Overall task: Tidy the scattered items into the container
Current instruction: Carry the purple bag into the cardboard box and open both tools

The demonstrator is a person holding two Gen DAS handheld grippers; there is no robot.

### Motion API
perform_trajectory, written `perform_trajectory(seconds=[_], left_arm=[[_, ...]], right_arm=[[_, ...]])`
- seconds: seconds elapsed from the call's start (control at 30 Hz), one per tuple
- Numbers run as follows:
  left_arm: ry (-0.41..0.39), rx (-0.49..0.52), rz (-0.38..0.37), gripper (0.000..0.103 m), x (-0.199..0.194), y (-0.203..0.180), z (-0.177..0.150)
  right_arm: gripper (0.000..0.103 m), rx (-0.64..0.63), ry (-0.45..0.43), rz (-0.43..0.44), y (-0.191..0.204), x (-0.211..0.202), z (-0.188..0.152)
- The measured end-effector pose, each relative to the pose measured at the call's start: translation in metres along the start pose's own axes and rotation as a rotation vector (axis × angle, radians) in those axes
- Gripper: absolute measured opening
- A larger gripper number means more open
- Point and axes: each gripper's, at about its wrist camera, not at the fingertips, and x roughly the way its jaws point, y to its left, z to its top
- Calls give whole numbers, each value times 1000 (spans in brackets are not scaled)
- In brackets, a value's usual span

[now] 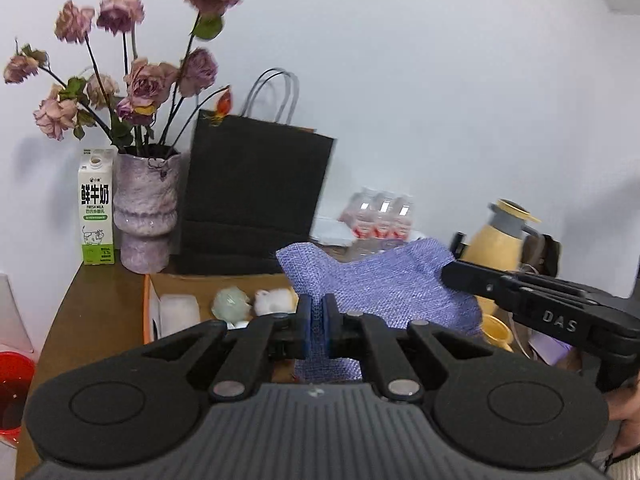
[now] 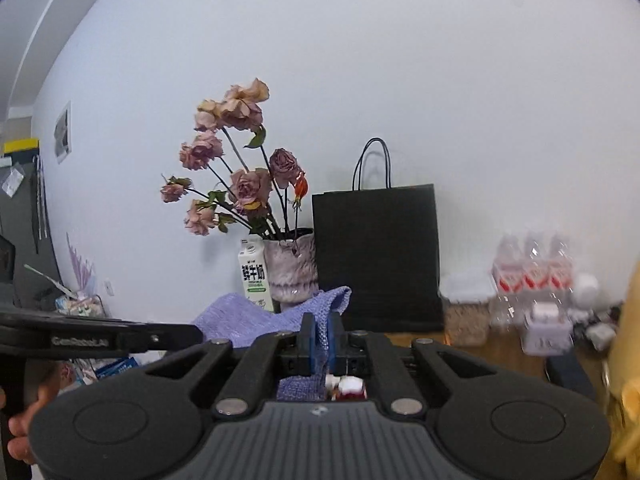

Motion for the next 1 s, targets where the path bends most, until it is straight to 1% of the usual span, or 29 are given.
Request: perform_trajectory(seconds=[0.03, 0.13, 0.2, 0.27, 0.37, 0.5, 0.53, 0.57, 0.67, 0.77, 0.83, 0.87, 0.93, 0.97, 1.0], left_arm=[[14, -2, 7, 6, 12, 7, 8], [60, -55, 30, 6, 51, 33, 27], [82, -73, 53, 6, 72, 49, 32], [116, -97, 71, 6, 92, 66, 29], [182, -107, 105, 6, 121, 90, 13], [280, -121, 158, 6, 154, 120, -16], [294, -126, 177, 6, 160, 128, -22], [304, -131, 184, 6, 164, 133, -25], [346, -148, 199, 6, 175, 149, -34], [388, -95, 226, 7, 184, 148, -46], [423, -57, 247, 12, 189, 145, -55], [408, -33, 253, 14, 187, 142, -57], [413, 7, 264, 19, 184, 136, -58], [410, 15, 262, 26, 182, 133, -57], [402, 17, 257, 39, 178, 131, -55]], right_arm=[[5, -11, 10, -2, 0, 13, 8], [5, -41, 46, -21, -2, 56, 25], [5, -42, 93, -26, -7, 88, 28], [5, -40, 143, -25, -11, 117, 24], [5, -16, 227, -8, -17, 160, 5], [5, 34, 341, 33, -26, 214, -33], [4, 39, 360, 39, -27, 224, -43], [2, 43, 380, 39, -27, 235, -52], [2, 38, 429, 41, -23, 256, -74], [2, 11, 458, 35, -19, 269, -88], [2, 11, 475, 38, -18, 273, -94], [2, 11, 481, 37, -18, 274, -96], [2, 5, 498, 40, -17, 275, -100], [3, 5, 504, 40, -17, 275, -100], [5, 2, 509, 41, -17, 275, -101]])
